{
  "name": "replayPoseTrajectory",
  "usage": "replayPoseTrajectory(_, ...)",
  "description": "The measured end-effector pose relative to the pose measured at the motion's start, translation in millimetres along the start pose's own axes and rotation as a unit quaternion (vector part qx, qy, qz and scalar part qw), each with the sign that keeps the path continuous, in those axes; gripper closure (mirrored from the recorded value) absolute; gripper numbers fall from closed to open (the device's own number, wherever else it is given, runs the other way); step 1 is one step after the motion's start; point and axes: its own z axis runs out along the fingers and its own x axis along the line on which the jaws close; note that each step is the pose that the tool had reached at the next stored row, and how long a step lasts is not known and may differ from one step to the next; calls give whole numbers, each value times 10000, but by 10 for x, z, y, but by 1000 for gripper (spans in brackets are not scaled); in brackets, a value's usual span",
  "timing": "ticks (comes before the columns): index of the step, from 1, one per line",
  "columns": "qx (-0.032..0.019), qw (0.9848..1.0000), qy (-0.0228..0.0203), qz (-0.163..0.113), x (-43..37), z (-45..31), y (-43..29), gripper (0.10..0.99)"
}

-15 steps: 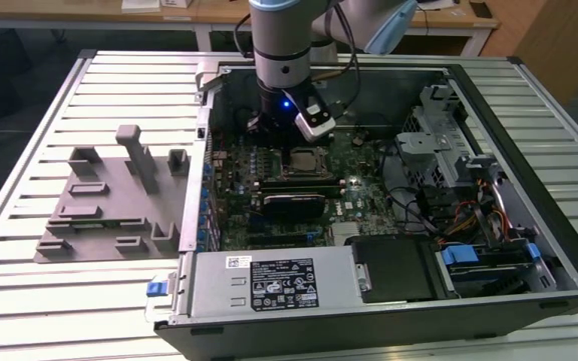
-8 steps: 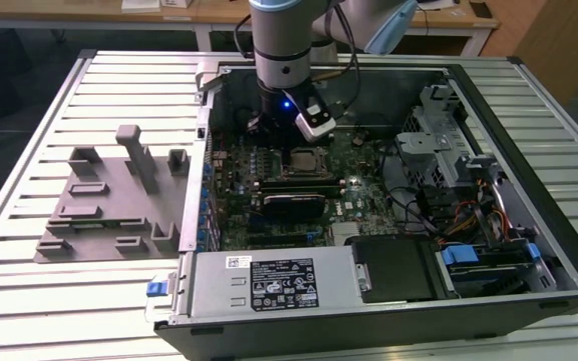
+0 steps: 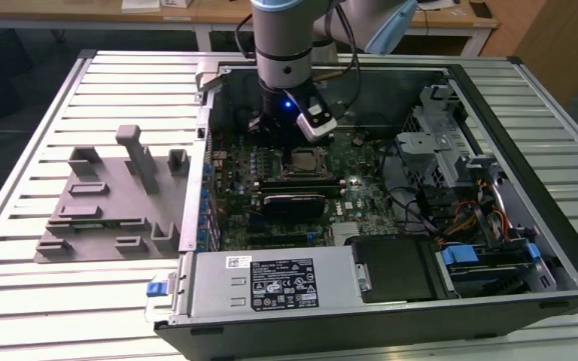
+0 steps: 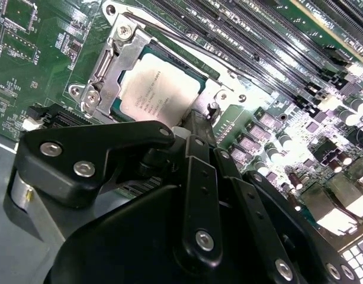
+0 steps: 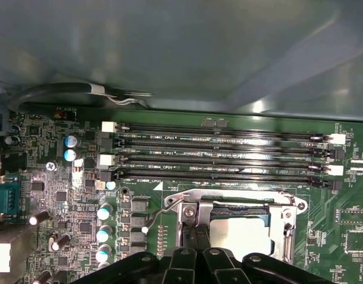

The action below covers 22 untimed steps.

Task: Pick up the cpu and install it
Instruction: 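Close the cpu cover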

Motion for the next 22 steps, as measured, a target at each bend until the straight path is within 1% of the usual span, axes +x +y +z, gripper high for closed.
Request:
replayPoseTrajectory(10, 0, 10000, 2, 0, -40, 2, 1, 980)
replayPoseTrajectory(18, -1, 10000, 27, 0, -85, 3, 0, 980)
replayPoseTrajectory(22, -7, 10000, 23, 0, -88, -10, 1, 980)
